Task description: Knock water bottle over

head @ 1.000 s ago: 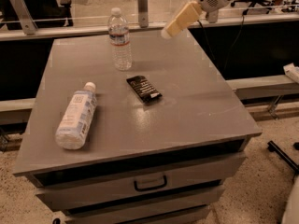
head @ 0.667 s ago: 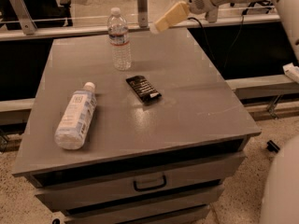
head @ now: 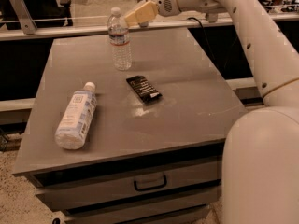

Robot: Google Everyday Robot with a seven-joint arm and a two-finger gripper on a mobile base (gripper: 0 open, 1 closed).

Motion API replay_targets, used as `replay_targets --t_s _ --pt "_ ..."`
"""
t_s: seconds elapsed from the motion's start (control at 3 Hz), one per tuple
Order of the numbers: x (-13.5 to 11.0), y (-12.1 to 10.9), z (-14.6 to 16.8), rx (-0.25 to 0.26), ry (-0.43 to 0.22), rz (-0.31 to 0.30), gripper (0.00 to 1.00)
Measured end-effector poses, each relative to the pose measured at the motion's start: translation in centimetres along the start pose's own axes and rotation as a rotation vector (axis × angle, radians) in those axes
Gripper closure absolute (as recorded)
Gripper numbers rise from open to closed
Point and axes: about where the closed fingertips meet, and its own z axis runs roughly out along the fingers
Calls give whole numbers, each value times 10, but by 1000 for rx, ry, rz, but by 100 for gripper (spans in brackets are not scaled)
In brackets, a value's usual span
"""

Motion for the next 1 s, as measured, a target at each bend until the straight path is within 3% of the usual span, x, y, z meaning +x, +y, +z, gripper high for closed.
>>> replay_targets --t_s 0.33,0.67,1.0 --pt "-4 12 27 -67 -53 31 0" --pt "3 29 38 -125 -50 57 0" --pt "17 42 42 -146 -8 72 0"
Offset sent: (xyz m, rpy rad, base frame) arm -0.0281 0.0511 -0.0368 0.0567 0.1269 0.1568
